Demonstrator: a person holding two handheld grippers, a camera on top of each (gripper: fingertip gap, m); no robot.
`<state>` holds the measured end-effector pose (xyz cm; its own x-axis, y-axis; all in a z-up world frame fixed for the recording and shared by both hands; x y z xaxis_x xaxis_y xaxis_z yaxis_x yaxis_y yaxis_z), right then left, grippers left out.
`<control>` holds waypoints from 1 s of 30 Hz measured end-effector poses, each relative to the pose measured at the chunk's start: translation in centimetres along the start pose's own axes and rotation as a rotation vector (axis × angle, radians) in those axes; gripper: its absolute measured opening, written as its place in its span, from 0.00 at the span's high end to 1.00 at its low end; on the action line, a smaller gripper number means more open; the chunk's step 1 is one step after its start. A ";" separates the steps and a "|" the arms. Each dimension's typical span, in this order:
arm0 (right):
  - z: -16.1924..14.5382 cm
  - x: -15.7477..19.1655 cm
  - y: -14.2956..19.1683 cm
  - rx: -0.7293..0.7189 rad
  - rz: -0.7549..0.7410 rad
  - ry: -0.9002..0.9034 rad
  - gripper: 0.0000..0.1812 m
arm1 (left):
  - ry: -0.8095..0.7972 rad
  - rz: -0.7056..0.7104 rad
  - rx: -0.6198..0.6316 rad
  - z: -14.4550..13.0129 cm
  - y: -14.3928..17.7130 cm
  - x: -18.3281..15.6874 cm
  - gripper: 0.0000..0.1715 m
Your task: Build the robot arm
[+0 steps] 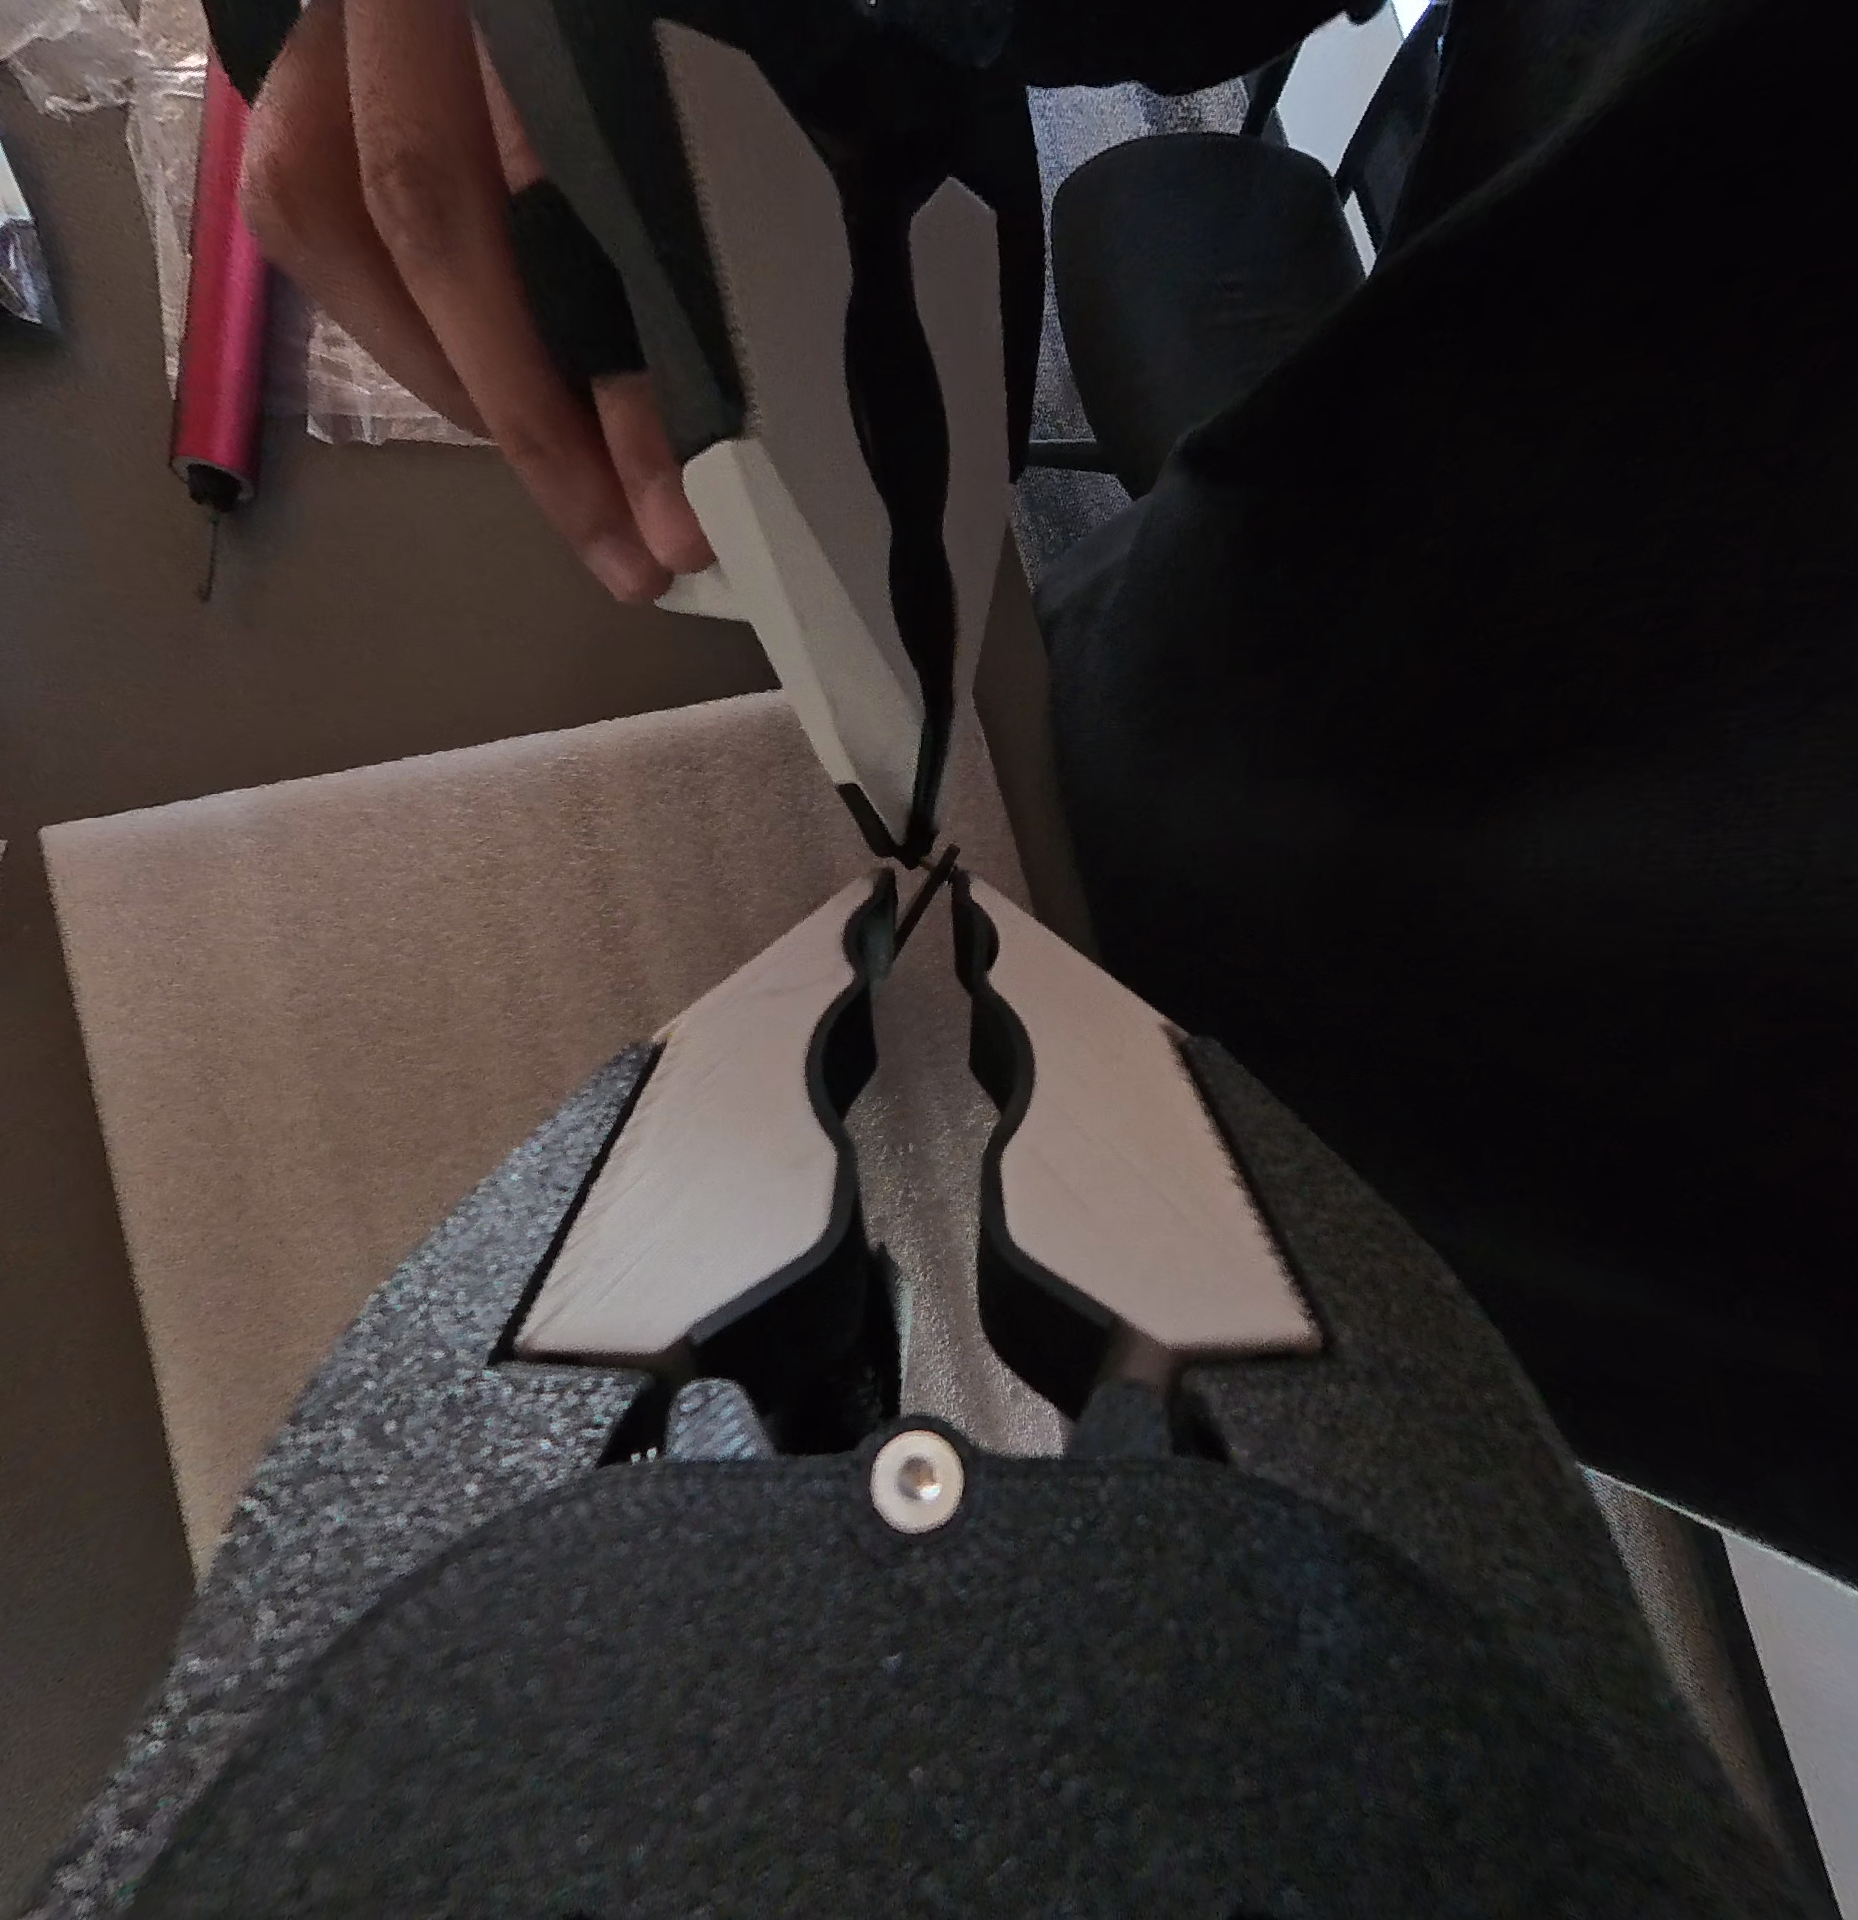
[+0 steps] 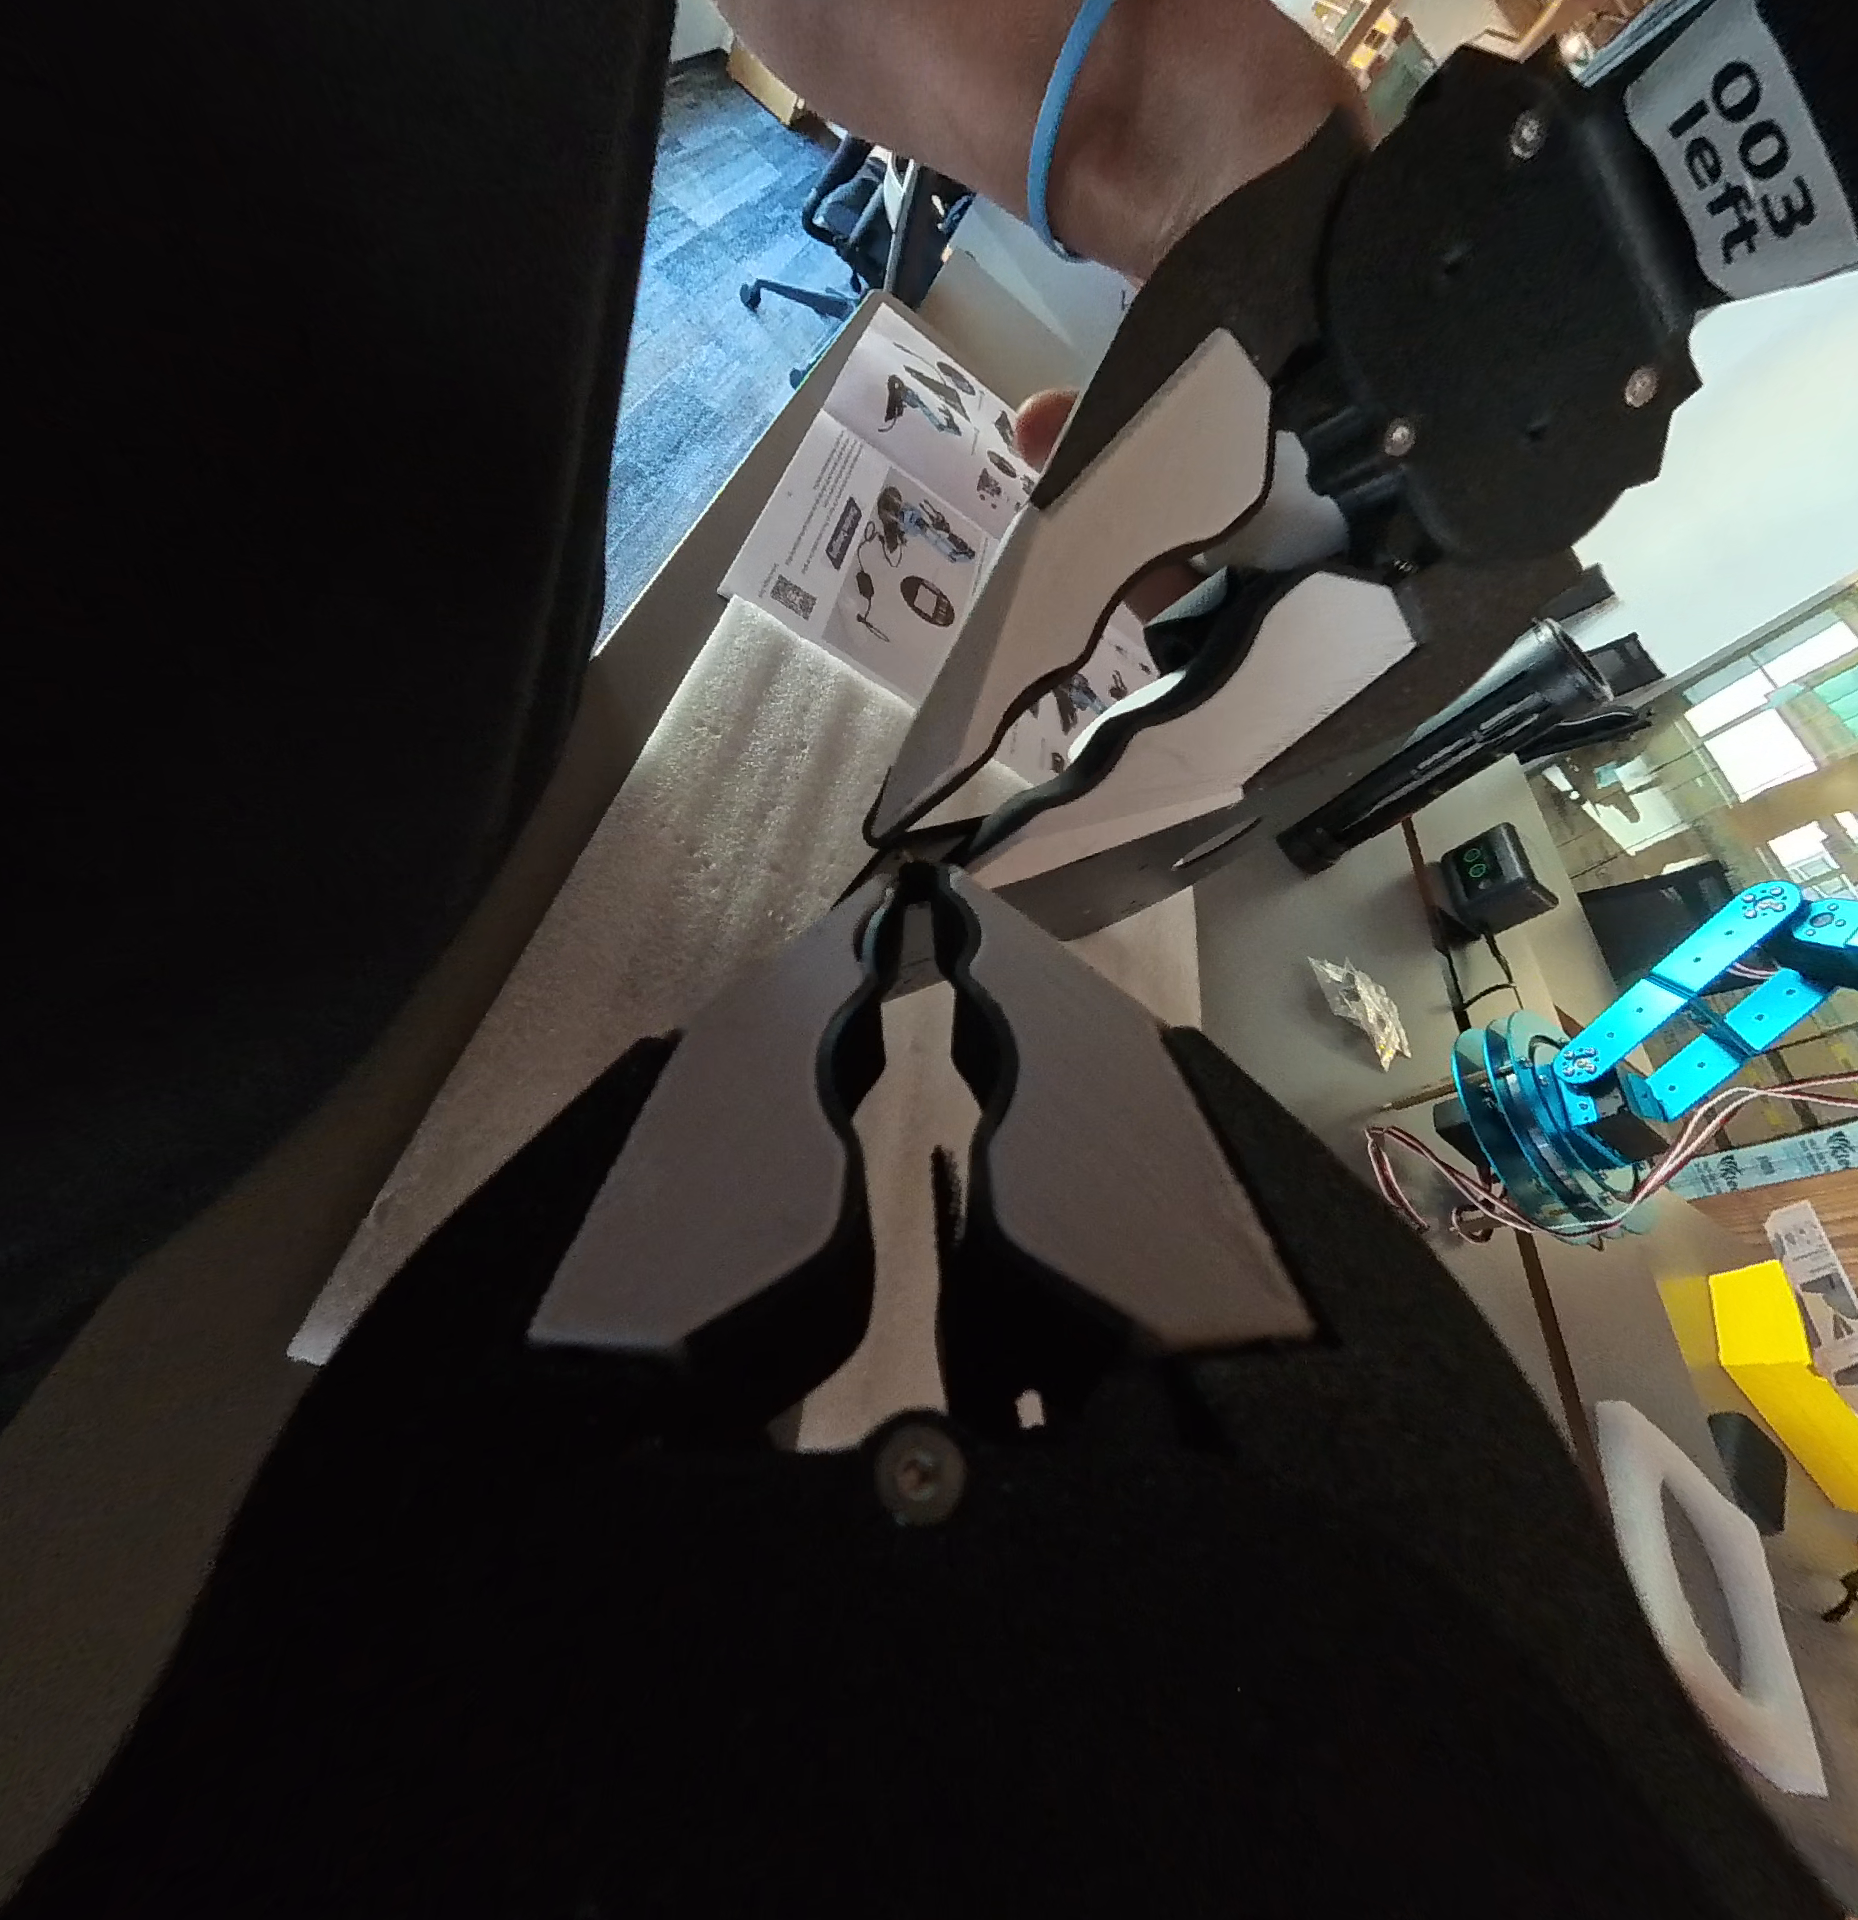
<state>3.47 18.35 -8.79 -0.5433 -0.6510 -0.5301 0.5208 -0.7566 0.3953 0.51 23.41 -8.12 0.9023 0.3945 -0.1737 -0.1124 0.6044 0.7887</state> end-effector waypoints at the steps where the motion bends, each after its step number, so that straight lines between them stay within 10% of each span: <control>1: 0.0 0.0 0.0 -0.001 0.001 0.004 0.98 | 0.000 -0.001 0.000 0.0 0.0 0.0 0.94; 16: 0.0 -0.1 -0.2 -0.042 0.028 0.321 0.98 | 0.015 -0.042 0.017 0.0 -0.1 0.0 0.94; 30: -0.2 -0.5 0.1 -0.091 0.118 0.207 1.00 | 0.021 -0.012 -0.001 0.1 -0.1 0.3 0.94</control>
<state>3.92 18.60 -8.60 -0.3338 -0.7012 -0.6300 0.6353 -0.6611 0.3993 0.85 23.36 -8.18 0.8948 0.4015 -0.1953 -0.1019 0.6095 0.7862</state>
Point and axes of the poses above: each gripper's, where its closed fingertips meet, y back along the fingers, z out of its top, x = y × z across the jaws, the point moved 4 cm from there along y, back along the fingers, and after that the axes turned 3 degrees about x, right-handed, at the moved point
